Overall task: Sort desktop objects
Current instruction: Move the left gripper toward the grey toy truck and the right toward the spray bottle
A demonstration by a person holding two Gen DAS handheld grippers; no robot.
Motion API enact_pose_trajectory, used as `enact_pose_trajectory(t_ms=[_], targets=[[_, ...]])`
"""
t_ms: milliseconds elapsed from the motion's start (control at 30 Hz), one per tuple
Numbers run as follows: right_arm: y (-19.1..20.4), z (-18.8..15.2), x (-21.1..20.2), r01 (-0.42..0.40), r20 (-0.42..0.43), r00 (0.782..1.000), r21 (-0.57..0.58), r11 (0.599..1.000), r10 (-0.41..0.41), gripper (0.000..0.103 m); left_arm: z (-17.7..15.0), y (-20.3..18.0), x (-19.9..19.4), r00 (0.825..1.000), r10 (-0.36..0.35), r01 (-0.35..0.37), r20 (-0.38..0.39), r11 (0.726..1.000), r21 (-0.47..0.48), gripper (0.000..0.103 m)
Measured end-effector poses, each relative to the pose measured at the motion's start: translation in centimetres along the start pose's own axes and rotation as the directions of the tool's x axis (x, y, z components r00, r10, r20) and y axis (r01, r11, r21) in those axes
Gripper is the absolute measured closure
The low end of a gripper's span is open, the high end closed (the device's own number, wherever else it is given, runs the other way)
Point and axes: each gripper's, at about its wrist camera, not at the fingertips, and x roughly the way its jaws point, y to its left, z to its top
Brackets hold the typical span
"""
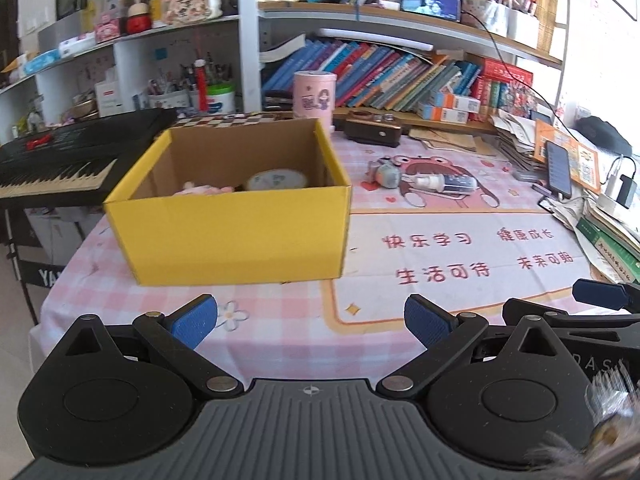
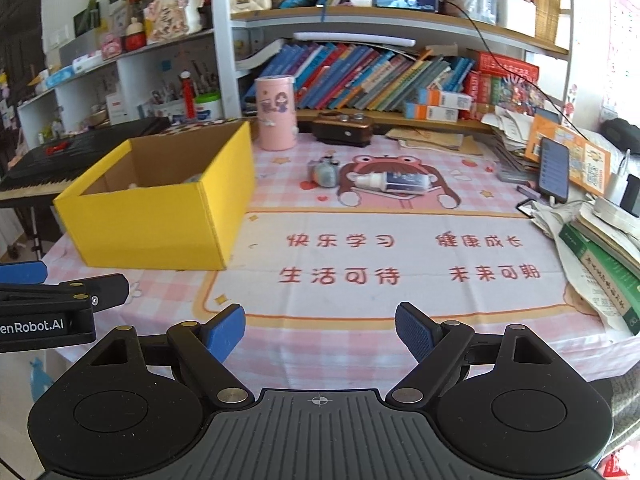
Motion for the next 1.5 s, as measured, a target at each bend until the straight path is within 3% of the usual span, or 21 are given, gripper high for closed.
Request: enact_pose_trajectory(t_ms=[700,1167,1500], targets=[[-7.4,2.1,3.9,0.1,-0.044,0.994,0.086,0.991,-0.096,0.018,3.8,-7.9,6.6,0.992,-0.116,0.12,-0.042,0.987,0.102,0.002],[-11.4,6.0,9.1,0.036,-0.067,0.997,0.054,0.998,-0.032,0.018,7.2,-11.4,11.5,0.995,-0.065,0.07,-0.07,0.995,0.075,0.002],[-14.1,8.8,12.7,-0.048,-0.077,0.996,0.029,0.998,0.05,0.018,9.3,-13.2,13.9,0.997,0.009,-0.007,-0.082,1.0,0.03,0.002]])
